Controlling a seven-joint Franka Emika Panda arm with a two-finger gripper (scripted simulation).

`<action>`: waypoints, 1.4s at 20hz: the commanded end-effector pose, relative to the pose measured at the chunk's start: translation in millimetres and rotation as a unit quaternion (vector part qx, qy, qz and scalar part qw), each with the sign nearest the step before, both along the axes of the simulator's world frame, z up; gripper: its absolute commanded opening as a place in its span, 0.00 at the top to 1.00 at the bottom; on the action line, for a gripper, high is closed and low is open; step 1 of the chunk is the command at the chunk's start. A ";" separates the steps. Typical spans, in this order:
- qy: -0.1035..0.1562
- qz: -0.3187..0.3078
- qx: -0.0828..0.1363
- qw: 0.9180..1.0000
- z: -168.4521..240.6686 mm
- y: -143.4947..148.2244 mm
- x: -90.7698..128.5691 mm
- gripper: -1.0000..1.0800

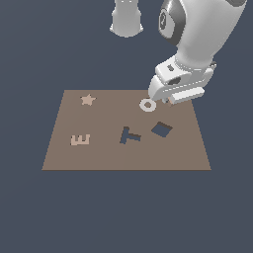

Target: Insert a designated object into the corresponding slot on a board.

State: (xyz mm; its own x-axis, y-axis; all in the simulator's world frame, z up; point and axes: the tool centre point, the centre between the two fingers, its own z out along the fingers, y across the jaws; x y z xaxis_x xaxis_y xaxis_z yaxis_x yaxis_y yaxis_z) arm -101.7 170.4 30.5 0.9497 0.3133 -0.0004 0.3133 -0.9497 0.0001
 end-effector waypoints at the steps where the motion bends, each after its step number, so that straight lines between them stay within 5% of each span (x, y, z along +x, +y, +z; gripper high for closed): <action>1: 0.000 0.000 0.000 1.000 0.1 -0.1 0.1 1.00; 18: 0.000 0.107 0.000 0.994 1.2 -16.4 2.8 1.00; 23: 0.000 0.174 0.000 0.985 1.8 -26.3 6.4 1.00; 28: -0.001 0.256 0.000 0.967 2.7 -37.9 12.6 1.00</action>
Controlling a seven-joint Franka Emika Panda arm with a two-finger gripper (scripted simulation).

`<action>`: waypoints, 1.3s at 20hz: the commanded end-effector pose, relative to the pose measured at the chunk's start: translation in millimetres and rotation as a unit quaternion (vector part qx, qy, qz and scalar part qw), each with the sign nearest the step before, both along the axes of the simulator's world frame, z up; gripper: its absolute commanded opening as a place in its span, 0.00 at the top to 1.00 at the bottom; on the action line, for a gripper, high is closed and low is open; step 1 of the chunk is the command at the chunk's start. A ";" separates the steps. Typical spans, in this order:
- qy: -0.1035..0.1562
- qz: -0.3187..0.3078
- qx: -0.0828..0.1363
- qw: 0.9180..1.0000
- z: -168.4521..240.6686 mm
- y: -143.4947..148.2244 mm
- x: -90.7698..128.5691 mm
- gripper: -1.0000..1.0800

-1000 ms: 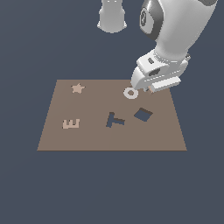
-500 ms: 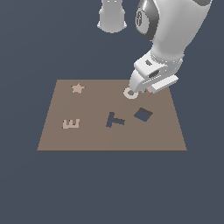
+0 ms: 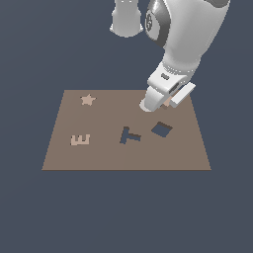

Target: Insert a designated object into the corresponding slot on a board.

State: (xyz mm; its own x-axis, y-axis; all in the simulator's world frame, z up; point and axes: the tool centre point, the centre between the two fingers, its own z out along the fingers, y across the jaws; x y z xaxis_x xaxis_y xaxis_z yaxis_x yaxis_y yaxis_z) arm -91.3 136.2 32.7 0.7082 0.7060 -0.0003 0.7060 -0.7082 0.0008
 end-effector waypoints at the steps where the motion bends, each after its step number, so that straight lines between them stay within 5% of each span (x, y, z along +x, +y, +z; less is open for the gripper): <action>1: 0.000 0.045 0.000 0.999 0.7 -6.0 3.9 1.00; 8: -0.001 0.171 0.000 0.985 2.0 -20.7 17.5 1.00; 14: -0.001 0.279 0.000 0.960 3.1 -30.3 32.2 1.00; 20: -0.001 0.384 -0.001 0.923 4.3 -36.4 49.0 1.00; 26: -0.001 0.487 -0.001 0.874 5.4 -38.5 67.0 1.00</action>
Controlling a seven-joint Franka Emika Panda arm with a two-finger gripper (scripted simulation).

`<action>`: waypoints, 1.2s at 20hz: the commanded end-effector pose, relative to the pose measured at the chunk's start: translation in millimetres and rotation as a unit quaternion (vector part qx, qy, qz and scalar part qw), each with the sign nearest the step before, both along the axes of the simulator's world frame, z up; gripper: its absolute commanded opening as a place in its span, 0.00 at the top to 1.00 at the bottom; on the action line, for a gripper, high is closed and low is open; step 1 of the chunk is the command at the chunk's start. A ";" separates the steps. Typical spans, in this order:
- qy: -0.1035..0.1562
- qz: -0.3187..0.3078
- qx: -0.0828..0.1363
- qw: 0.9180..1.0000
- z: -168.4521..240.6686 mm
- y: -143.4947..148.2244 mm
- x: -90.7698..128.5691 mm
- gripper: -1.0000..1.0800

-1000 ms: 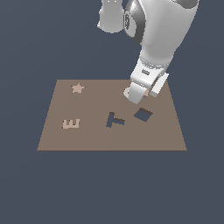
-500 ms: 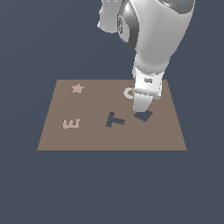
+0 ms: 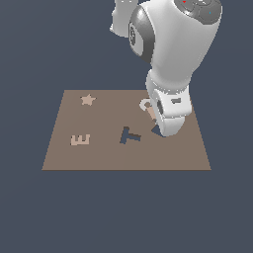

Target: Insert a designated object into the corresponding slot on a board.

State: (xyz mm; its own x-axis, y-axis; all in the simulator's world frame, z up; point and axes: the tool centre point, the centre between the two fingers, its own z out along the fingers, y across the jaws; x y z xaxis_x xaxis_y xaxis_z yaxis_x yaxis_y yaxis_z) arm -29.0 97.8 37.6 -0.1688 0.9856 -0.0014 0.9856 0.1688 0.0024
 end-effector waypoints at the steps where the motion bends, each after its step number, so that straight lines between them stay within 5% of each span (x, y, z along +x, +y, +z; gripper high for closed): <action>1: 0.000 0.049 0.000 0.999 0.7 0.0 7.9 1.00; 12: 0.000 0.227 -0.001 0.974 2.3 7.4 35.5 1.00; 24: 0.000 0.326 -0.001 0.945 2.9 17.0 49.0 1.00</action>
